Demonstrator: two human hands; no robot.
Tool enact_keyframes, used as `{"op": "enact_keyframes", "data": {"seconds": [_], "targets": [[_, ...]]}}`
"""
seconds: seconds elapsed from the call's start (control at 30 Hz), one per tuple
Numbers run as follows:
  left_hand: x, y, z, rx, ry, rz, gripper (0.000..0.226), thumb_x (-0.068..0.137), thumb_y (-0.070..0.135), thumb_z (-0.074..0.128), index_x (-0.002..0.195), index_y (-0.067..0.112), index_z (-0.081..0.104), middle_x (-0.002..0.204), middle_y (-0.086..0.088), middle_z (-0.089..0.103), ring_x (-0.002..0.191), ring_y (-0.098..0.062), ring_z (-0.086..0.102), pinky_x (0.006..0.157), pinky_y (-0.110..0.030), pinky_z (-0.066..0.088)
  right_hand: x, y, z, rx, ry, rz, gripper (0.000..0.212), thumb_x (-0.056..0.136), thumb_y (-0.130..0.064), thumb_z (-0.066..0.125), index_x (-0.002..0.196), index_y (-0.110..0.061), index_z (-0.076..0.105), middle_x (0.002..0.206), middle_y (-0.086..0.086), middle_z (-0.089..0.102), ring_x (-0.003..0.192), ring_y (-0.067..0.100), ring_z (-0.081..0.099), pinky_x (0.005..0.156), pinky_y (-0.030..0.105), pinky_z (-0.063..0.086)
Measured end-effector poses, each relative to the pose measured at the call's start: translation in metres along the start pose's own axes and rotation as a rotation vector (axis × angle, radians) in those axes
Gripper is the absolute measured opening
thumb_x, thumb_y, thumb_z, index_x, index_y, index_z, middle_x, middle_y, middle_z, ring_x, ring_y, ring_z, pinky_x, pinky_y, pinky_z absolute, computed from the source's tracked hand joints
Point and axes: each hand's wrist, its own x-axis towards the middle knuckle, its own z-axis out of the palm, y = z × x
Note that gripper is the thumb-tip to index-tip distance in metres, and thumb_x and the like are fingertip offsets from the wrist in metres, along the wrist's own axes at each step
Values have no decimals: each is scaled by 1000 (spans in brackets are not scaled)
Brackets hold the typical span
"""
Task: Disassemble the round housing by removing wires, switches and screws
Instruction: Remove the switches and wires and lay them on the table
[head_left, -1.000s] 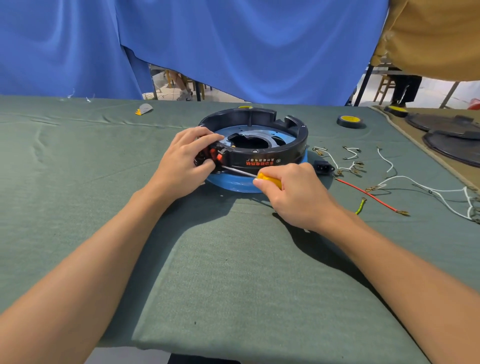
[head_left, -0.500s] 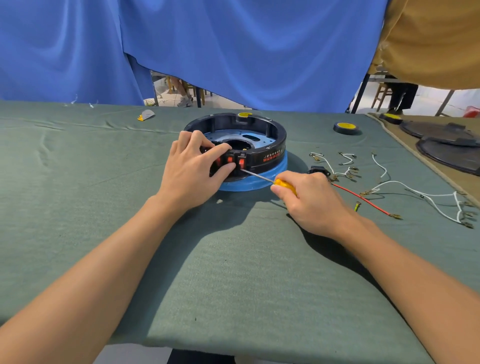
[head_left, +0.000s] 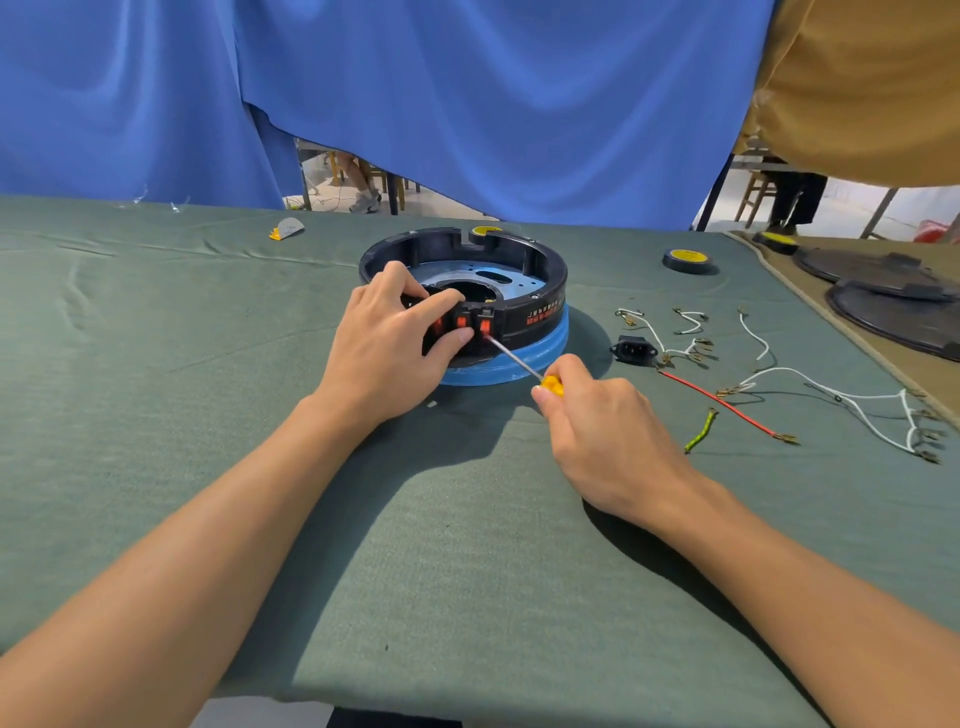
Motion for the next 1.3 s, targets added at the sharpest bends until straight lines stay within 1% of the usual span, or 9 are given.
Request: {"op": "enact_keyframes", "data": {"seconds": [0.1,0.23,0.43,0.6,0.7,0.83,1.0,1.17,1.3], "targets": [[1,2,0,26,5,8,38,87,39,64,113,12,71,95,-14,51,90,-31,54,86,-44,43,6,12,-5,63,20,20,21,97,-36,44,91,-17,49,73,10,58,73,35,54,66,42,45],[-2,0,2,11,3,20,38,90,40,62,118,14,70,107,-13,57,101,-32,55,93,-43,40,14,29,-10,119,58,37,20,94,-35,51,87,-18,57,69,3,57,70,27,53,65,39,43],[0,1,5,-103,16,-23,34,96,38,53,116,18,71,117,4,70,113,-24,56,101,-30,29,22,39,-5,104,47,-11,21,94,-37,53,85,-19,61,70,-1,59,69,21,54,64,35,40],[2,1,7,-220,28,-40,25,99,21,53,111,14,73,113,4,71,110,-24,59,101,-33,30,46,49,-14,-35,46,-55,30,90,-49,56,79,-23,65,64,0,59,69,24,52,65,32,39],[3,1,6,-267,-6,-49,25,99,20,54,112,13,73,115,2,70,114,-24,59,107,-43,32,70,58,-29,-170,2,-139,46,85,-61,56,67,-19,60,54,1,52,63,26,48,61,32,36],[4,0,4,-308,-41,-82,24,100,19,54,116,15,72,119,3,68,120,-21,56,115,-46,23,97,62,-38,-218,-70,-252,65,77,-72,52,48,-15,36,44,0,36,49,22,35,52,32,26],[4,1,3,-319,-47,-97,24,100,18,54,116,14,72,119,3,68,120,-20,55,115,-40,19,119,68,-37,-276,-146,-329,84,69,-90,36,48,-9,38,40,3,38,44,20,33,48,33,30],[4,2,3,-306,-57,-101,24,100,19,54,115,14,72,118,3,68,119,-19,56,116,-44,20,136,76,-33,-367,-218,-383,91,65,-97,20,49,-9,40,40,3,40,45,22,38,53,39,41],[3,2,5,-264,-13,-78,24,100,22,53,110,16,74,112,7,70,110,-20,59,106,-49,32,128,73,-35,-399,-218,-348,90,63,-98,14,50,-12,40,41,-2,40,45,15,39,50,33,33]]}}
